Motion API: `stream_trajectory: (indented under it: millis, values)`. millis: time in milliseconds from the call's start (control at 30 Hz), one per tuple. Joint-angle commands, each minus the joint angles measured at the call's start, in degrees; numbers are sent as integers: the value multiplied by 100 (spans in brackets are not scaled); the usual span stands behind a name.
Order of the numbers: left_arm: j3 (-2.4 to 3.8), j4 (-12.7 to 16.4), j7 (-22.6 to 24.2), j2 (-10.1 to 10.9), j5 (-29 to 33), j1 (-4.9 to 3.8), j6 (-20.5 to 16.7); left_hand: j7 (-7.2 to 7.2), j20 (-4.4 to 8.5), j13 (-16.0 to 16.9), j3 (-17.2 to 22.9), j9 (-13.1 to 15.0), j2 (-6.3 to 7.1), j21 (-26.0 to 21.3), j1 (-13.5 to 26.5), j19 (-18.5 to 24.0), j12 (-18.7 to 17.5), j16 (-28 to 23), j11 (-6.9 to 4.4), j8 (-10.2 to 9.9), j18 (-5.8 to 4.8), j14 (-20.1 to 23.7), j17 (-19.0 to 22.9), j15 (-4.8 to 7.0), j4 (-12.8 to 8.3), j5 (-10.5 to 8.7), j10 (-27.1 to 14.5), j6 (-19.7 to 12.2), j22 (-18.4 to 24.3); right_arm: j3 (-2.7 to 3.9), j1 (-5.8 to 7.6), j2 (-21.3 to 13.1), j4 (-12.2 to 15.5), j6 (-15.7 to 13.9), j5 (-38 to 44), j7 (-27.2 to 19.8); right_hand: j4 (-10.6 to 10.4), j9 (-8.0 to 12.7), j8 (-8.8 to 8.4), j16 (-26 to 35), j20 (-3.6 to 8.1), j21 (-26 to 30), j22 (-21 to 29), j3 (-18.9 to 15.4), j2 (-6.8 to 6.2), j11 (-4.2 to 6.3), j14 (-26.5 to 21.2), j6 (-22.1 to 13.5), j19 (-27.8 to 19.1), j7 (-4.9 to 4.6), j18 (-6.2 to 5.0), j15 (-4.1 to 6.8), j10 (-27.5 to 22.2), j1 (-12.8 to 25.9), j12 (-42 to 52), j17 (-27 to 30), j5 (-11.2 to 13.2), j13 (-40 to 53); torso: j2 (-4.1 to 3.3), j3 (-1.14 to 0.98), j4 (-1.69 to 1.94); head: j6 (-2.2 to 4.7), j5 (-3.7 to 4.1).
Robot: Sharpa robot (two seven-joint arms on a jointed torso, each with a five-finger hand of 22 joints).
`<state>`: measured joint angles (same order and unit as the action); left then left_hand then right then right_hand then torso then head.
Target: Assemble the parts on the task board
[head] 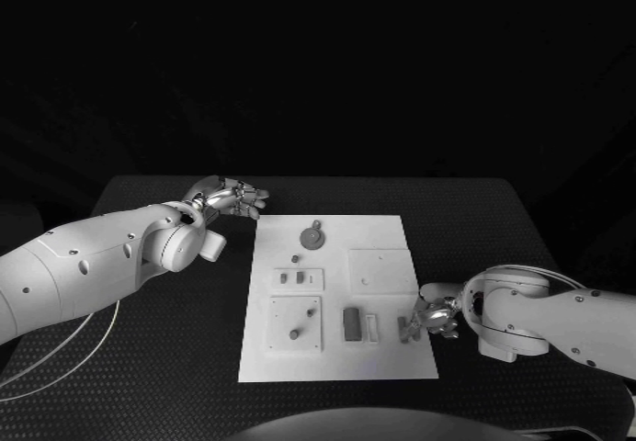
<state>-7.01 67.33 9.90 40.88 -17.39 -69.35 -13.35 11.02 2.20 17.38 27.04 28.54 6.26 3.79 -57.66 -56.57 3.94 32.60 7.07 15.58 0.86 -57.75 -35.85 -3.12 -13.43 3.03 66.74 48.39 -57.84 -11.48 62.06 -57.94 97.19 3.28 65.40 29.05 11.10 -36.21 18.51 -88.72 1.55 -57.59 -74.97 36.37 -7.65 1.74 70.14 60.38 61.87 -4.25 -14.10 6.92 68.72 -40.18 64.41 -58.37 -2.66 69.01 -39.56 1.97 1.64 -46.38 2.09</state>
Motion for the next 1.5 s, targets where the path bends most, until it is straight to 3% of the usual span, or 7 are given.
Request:
stream_trajectory:
  millis: [33,400,733,800,900,1067,1500]
  values:
    - [3,16,69,-1,29,-6,88,-26,7,-8,-34,-5,-3,19,53,44,7,-26,-8,38,-27,2,-8,-29,18,-21,-13,-15,8,3,-50,70,-24,-63,114,13,-101,7,-34,-10,40,-22,-70,36,-88,18,8,43,9,-7,-90,13,-15,20,-44,20,-23,-20,0,-2,4,-20,-10]
    - [2,16,54,6,29,-6,114,-27,5,-9,-52,-5,-9,18,71,51,6,-37,-9,41,-26,7,-21,-31,21,-21,-14,-15,11,3,-154,244,-207,-97,484,25,-276,10,-63,-1,45,-16,-69,92,-203,10,-25,29,3,-16,-90,17,-69,72,-110,59,-23,-64,-2,-7,-3,-8,-34]
    - [1,16,46,8,29,-6,133,-26,4,-10,-63,-6,-12,18,82,54,6,-43,-9,42,-24,8,-29,-32,24,-21,-15,-19,12,4,-194,405,-296,-189,1118,26,-284,8,-71,1,51,-17,-71,117,-164,10,-34,22,2,-17,-90,19,-90,39,-134,73,-23,-80,-2,-11,-3,-32,-51]
    - [1,15,39,11,29,-6,135,-26,4,-10,-64,-6,-15,18,84,54,6,-45,-9,42,-24,8,-31,-32,25,-21,-14,-19,12,4,-204,430,-311,-147,1208,30,-172,4,-77,2,59,-23,-78,128,-106,9,-45,13,-5,-18,-90,21,-109,-81,-151,87,-24,-92,-2,-11,-2,-34,-54]
    - [0,17,34,18,29,-6,138,-27,4,-10,-65,-6,-17,19,85,54,6,-46,-9,42,-23,8,-33,-32,25,-21,-14,-20,13,5,-213,445,-341,-169,1387,36,238,-6,-91,12,65,-34,-90,136,0,-6,-99,-19,-31,-34,-90,16,-137,-466,-163,146,-23,-94,-1,-7,-1,-26,-53]
    - [0,21,33,23,29,-6,142,-27,4,-10,-67,-6,-18,19,85,55,6,-48,-9,42,-23,8,-35,-32,25,-21,-15,-21,13,5,-228,492,-370,-199,1547,48,520,-12,-114,22,38,-31,-83,110,103,-25,-127,-53,-40,-53,-90,-1,-148,-775,-171,177,-23,-98,1,-3,-3,-39,-59]
    - [-1,27,21,21,29,-7,151,-26,3,-12,-73,-7,-20,19,86,57,4,-53,-8,41,-21,9,-43,-32,21,-21,-19,-26,14,6,-287,545,-368,-341,1627,47,550,30,-237,40,-18,-21,-84,-4,187,-98,-214,-211,-98,-128,-90,-58,-173,-1421,-171,269,-22,-99,1,-2,-8,-49,-50]
